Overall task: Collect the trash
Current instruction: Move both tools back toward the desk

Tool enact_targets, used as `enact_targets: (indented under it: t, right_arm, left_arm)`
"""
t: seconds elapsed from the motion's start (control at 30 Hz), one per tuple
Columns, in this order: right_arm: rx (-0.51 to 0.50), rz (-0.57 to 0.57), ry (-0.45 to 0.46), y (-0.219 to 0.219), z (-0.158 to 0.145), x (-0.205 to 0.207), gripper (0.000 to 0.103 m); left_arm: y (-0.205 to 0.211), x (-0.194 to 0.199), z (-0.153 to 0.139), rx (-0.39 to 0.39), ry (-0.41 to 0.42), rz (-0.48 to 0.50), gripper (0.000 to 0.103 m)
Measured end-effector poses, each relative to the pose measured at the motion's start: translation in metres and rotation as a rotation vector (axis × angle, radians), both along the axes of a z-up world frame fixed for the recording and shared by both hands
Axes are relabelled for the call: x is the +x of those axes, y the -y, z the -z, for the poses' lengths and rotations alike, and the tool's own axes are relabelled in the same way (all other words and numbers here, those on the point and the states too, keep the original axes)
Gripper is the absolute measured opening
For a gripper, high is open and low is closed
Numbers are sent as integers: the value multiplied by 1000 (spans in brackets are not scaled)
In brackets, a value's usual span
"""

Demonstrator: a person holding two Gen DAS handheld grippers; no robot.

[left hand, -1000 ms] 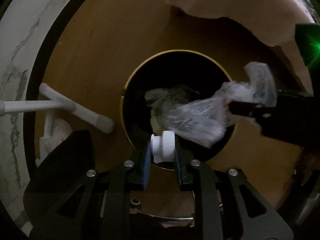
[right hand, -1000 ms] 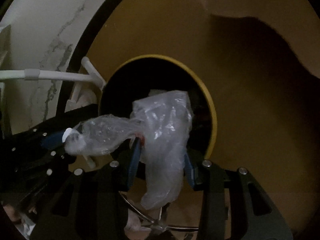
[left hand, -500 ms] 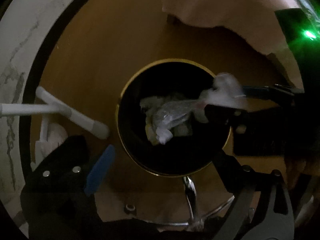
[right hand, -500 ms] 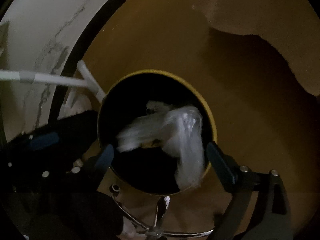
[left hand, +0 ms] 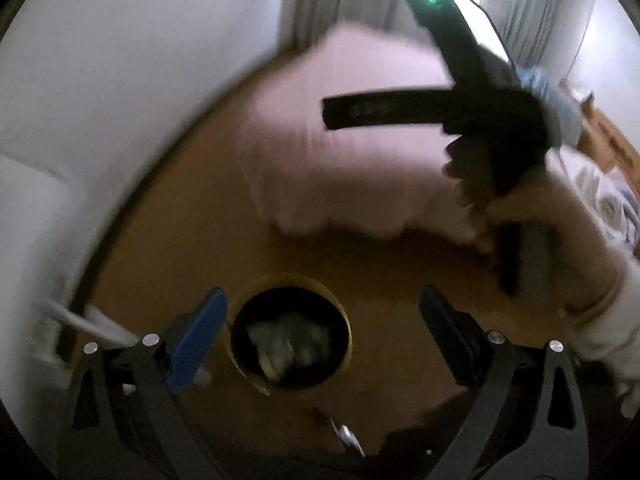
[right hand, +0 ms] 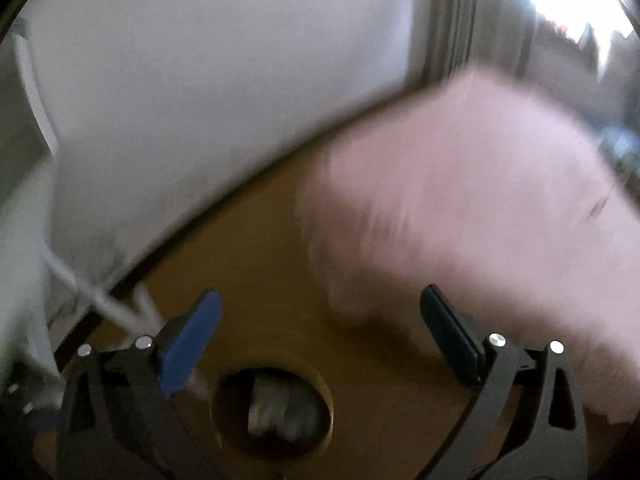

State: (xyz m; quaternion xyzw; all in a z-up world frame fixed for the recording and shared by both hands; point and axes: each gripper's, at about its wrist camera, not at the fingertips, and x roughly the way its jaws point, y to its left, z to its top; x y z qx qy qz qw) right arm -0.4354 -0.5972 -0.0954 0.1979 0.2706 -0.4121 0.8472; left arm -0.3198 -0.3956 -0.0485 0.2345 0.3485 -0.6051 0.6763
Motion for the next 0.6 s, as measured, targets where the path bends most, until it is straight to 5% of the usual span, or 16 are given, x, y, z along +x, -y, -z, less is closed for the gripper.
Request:
enact_targets:
  t: [0.1, 0.23, 0.43, 0.6]
  right_arm:
    - [-199, -7, 165, -52, -63, 17, 96]
    - [-248, -196, 248, -115, -101, 76, 96]
    - [-229, -584, 164, -238, -104, 204, 96]
    - [-206, -680, 153, -325, -98, 265, 96]
  left_arm:
    - [-51, 22, -62, -197, 152, -162, 96]
    - [-121, 76, -100, -275, 332, -503, 96]
    - [-241, 163, -106, -194, 407, -924, 96]
    - [-315, 200, -90, -79, 499, -1124, 96]
